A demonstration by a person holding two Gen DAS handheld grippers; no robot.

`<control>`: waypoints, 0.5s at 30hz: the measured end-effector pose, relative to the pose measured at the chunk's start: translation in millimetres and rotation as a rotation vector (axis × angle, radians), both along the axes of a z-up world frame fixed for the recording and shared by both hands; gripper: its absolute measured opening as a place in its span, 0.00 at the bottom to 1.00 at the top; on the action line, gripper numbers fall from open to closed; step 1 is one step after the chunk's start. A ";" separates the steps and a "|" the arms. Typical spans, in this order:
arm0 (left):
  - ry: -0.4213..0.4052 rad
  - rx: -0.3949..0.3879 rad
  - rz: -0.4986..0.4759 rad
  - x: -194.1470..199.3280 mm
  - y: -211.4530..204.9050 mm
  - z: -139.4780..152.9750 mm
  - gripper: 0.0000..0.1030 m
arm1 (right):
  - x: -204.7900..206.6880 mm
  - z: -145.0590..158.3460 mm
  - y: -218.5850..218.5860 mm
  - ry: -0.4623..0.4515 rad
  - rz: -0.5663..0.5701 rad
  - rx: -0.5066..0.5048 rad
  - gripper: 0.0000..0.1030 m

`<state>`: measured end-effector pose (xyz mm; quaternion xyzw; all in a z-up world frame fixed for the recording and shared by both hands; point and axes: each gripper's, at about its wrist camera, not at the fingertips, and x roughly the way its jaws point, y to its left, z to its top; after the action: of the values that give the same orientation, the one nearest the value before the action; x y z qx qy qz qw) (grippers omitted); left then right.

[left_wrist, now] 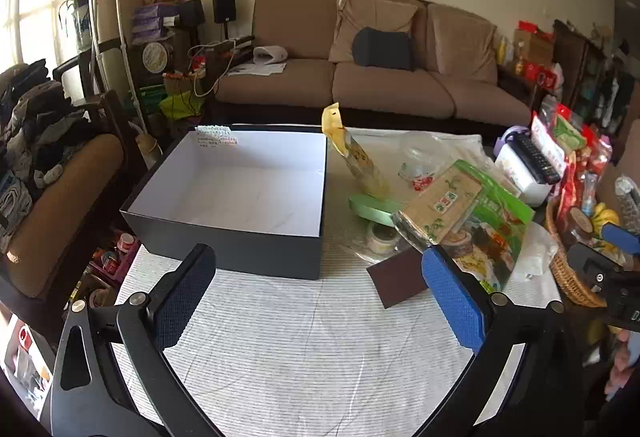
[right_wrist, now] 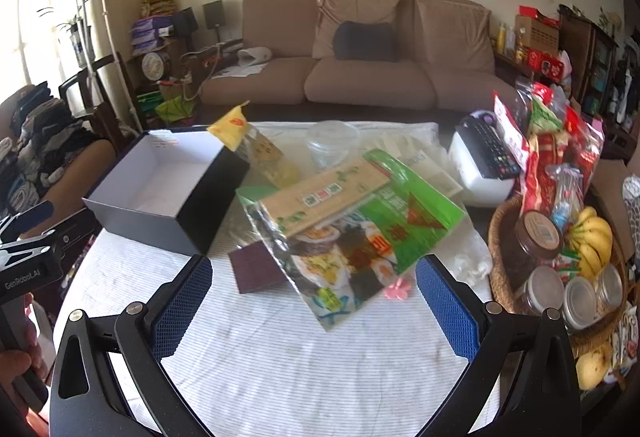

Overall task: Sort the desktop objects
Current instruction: 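Move the right tool toward the green sushi-mat seaweed package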

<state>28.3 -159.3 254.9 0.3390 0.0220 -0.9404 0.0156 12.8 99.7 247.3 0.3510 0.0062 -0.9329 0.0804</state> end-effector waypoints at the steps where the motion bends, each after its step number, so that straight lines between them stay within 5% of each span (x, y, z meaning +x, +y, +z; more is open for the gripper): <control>1: 0.003 -0.001 0.007 -0.3 -5.7 2.7 1.00 | -0.5 3.4 -5.1 0.003 0.009 0.003 1.00; 10: 0.025 -0.024 0.044 -1.3 -47.2 18.1 1.00 | -8.6 12.0 -44.9 0.012 0.073 -0.023 1.00; 15: -0.002 0.000 0.012 -4.1 -50.5 9.5 1.00 | -15.7 8.5 -32.5 -0.007 0.060 -0.101 1.00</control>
<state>24.3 -209.8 264.5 0.3398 0.0238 -0.9400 0.0214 -2.8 67.2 255.8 0.3493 -0.0306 -0.9280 0.1258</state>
